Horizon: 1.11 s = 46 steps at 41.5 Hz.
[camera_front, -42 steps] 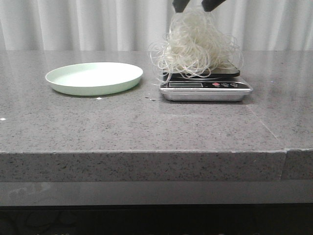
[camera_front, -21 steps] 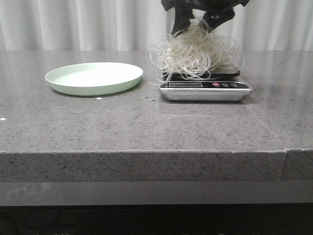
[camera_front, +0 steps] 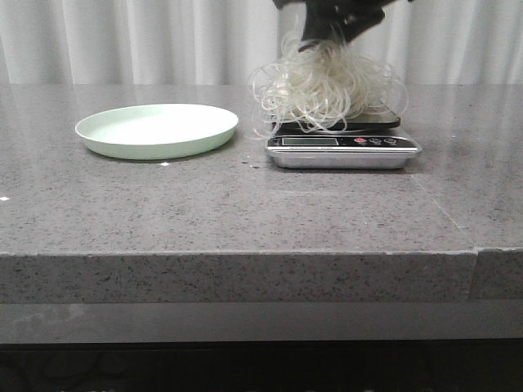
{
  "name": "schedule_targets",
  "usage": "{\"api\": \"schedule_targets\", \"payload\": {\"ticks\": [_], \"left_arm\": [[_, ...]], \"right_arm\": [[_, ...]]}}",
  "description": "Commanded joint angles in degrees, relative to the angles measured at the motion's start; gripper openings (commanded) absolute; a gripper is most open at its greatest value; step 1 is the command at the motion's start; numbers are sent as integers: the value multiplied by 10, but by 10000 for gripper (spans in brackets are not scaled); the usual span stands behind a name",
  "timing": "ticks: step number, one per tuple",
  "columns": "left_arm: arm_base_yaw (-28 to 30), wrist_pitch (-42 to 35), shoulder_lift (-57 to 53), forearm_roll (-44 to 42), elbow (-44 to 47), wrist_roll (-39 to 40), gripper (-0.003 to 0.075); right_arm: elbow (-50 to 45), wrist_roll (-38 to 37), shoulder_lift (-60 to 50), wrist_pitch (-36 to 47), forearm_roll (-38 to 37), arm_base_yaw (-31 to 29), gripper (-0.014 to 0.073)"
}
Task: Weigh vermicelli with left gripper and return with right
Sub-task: 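Reach the right gripper down onto the vermicelli on the scale and grasp, then carry the vermicelli with the right gripper over to the green plate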
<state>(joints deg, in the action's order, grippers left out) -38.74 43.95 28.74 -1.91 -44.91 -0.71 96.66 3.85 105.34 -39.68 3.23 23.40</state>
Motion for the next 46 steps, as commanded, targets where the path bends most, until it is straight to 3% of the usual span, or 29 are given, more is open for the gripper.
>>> {"api": "schedule_targets", "payload": {"ticks": [1, 16, 39, 43, 46], "left_arm": [[1, -45, 2, 0, -14, 7, 459], [1, -50, 2, 0, -14, 7, 459], [1, -50, 2, 0, -14, 7, 459], [1, -50, 2, 0, -14, 7, 459], [1, -50, 2, 0, -14, 7, 459]], "right_arm": [[56, 2, -43, 22, 10, 13, 159], [168, 2, -11, 86, 12, 76, 159], [305, 2, 156, 56, 32, 125, 159], [305, 2, 163, 42, 33, 125, 199], [305, 2, 163, 28, 33, 125, 288]]}}
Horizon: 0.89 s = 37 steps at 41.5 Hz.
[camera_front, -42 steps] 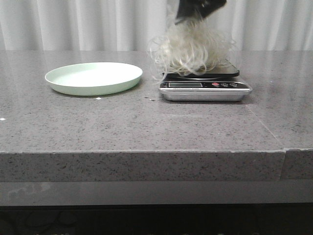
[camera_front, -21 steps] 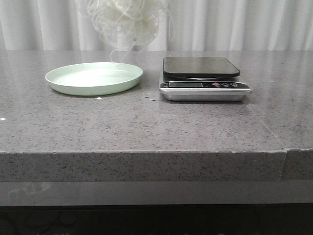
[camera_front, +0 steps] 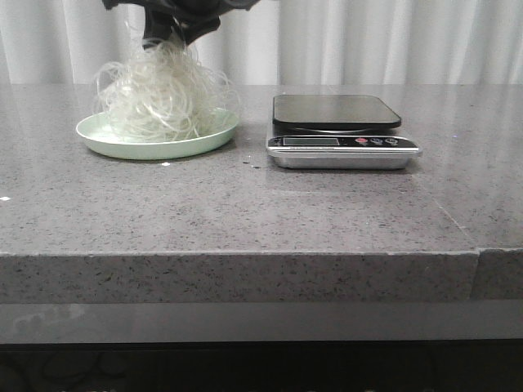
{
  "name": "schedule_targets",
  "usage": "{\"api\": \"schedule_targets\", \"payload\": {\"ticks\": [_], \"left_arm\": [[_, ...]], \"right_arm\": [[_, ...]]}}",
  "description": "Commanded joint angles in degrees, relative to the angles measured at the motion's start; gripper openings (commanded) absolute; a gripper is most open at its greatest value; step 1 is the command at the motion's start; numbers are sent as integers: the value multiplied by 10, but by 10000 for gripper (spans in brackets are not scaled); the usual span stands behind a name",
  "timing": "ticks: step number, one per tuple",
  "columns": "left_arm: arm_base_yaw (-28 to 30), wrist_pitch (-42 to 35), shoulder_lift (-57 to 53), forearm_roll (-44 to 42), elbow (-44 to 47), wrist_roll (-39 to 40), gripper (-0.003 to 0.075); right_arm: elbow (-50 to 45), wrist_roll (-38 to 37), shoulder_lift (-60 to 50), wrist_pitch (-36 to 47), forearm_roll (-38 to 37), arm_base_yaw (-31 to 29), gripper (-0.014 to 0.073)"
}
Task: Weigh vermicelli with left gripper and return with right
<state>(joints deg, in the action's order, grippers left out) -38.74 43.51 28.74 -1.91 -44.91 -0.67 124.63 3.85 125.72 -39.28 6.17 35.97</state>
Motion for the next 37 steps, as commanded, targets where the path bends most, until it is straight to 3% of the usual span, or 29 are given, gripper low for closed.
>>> {"api": "schedule_targets", "payload": {"ticks": [1, 6, 25, 32, 37], "left_arm": [[1, -45, 2, 0, -14, 7, 459], [1, -45, 2, 0, -14, 7, 459], [1, -46, 2, 0, -14, 7, 459], [1, -46, 2, 0, -14, 7, 459], [1, -46, 2, 0, -14, 7, 459]], "right_arm": [[26, 2, -40, 21, 4, -1, 328], [26, 2, -44, 12, 4, -1, 443], [12, 2, -193, -144, 2, -27, 440], [-79, 2, -280, -107, -23, -27, 440], [-194, 2, -358, -57, -30, -32, 440]]}}
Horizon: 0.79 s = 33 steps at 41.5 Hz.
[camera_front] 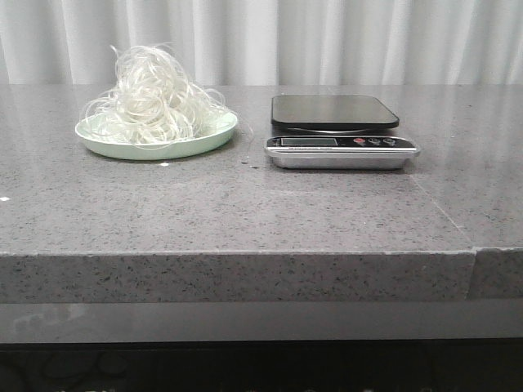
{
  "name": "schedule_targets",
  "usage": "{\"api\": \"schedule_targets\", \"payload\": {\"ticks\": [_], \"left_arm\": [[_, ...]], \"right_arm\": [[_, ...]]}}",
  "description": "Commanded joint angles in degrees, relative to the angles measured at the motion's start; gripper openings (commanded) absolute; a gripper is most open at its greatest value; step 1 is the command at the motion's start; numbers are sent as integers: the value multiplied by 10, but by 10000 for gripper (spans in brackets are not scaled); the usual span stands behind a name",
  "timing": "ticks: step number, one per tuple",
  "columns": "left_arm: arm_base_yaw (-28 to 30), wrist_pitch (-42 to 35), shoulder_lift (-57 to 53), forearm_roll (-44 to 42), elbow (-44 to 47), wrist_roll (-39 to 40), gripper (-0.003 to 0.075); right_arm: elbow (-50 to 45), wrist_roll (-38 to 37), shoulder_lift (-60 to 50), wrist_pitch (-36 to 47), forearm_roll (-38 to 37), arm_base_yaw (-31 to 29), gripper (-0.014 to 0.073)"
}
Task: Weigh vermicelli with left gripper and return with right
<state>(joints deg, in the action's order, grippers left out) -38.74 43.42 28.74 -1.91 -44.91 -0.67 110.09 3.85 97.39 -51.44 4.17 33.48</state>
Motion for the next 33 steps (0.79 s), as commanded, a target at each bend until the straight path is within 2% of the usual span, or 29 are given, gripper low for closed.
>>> {"api": "schedule_targets", "payload": {"ticks": [1, 8, 16, 24, 33], "left_arm": [[1, -45, 2, 0, -14, 7, 459], [1, -45, 3, 0, -14, 7, 459], [1, -45, 3, 0, -14, 7, 459], [1, -45, 3, 0, -14, 7, 459], [1, -45, 3, 0, -14, 7, 459]], "right_arm": [[-70, 2, -94, 77, -10, -7, 440], [-231, -18, -212, 135, -10, -17, 440], [-393, -32, -347, 143, -10, -31, 440], [-510, -32, -484, 130, -16, -31, 440], [-590, -32, -618, 73, -27, -31, 440]]}}
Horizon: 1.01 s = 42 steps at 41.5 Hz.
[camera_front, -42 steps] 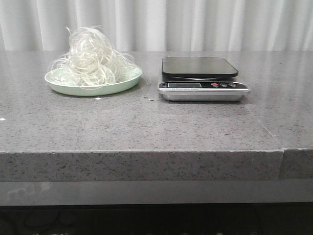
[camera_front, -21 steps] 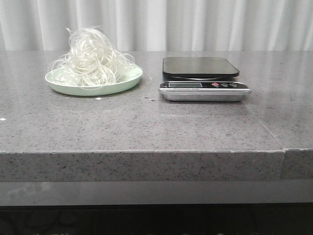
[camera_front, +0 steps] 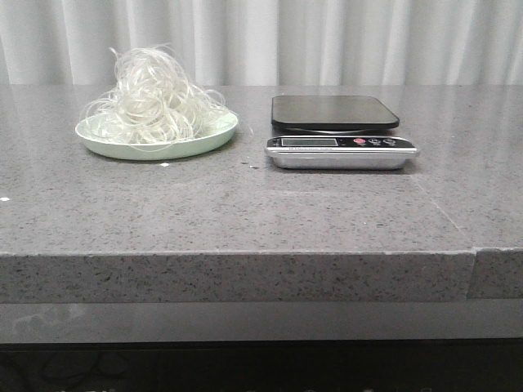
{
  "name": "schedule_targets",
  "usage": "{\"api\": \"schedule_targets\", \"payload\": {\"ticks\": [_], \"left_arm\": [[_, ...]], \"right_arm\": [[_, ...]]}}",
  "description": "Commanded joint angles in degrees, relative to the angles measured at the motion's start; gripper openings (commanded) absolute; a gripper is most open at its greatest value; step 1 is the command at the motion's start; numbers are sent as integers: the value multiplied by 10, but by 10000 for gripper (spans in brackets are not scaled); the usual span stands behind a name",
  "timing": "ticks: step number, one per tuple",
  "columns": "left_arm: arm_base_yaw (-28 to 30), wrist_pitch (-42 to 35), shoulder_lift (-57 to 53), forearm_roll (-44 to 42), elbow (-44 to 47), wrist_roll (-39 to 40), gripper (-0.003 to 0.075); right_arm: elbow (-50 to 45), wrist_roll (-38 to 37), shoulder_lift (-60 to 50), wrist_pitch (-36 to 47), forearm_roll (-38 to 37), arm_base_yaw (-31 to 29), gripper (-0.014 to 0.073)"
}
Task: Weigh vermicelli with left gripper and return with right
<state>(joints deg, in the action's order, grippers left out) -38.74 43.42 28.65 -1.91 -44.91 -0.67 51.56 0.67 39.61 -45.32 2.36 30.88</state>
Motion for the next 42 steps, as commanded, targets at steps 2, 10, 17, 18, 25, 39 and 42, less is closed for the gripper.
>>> {"api": "schedule_targets", "payload": {"ticks": [2, 10, 17, 18, 25, 39, 42], "left_arm": [[1, -45, 4, 0, -14, 7, 459], [1, -45, 4, 0, -14, 7, 459], [1, -45, 4, 0, -14, 7, 407], [1, -45, 4, 0, -14, 7, 395], [1, -45, 4, 0, -14, 7, 284], [1, -45, 4, 0, -14, 7, 142], [1, -45, 4, 0, -14, 7, 142]], "right_arm": [[-16, -1, -63, -4, -9, -5, 440], [-28, -1, -121, -47, -10, -5, 440], [-28, -1, -127, -49, -12, -5, 439], [-28, -1, -127, -49, -12, -5, 436], [-28, -1, -127, -49, -14, -5, 301], [-28, -1, -127, -49, -15, -5, 159], [-28, -1, -127, -51, -15, -5, 159]]}}
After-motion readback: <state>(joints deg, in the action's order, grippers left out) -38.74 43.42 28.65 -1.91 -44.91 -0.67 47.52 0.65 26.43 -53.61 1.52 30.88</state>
